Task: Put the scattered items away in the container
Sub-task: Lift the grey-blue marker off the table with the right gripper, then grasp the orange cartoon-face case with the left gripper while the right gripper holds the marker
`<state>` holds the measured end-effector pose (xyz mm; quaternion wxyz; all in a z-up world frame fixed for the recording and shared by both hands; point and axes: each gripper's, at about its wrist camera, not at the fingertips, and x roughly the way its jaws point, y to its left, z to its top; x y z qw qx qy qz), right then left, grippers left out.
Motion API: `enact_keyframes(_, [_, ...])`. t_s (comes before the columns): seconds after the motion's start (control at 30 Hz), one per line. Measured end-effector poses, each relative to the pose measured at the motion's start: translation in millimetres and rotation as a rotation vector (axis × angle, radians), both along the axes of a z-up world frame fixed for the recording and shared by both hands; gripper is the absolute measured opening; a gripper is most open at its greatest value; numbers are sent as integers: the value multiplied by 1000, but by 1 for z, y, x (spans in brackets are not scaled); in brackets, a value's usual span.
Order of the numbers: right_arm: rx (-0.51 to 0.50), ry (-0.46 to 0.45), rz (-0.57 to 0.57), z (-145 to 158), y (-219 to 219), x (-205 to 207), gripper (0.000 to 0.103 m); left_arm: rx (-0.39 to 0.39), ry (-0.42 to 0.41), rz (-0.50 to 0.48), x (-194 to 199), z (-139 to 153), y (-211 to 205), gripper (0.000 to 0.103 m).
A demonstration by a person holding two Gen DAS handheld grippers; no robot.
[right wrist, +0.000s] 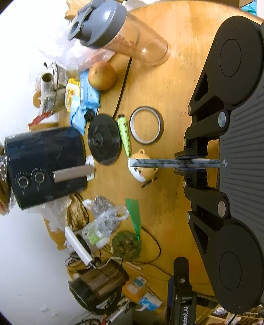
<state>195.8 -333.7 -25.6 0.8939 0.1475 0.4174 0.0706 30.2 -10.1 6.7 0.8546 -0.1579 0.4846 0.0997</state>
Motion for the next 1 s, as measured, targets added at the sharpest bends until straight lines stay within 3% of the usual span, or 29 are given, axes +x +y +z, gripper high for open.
enact_keyframes(0.57, [15, -18, -35, 9, -19, -5, 11, 34, -41, -40, 37, 4, -5, 73])
enact_keyframes(1.0, [25, -24, -85, 10, -47, -19, 11, 109, -59, -165, 74, -14, -18, 73])
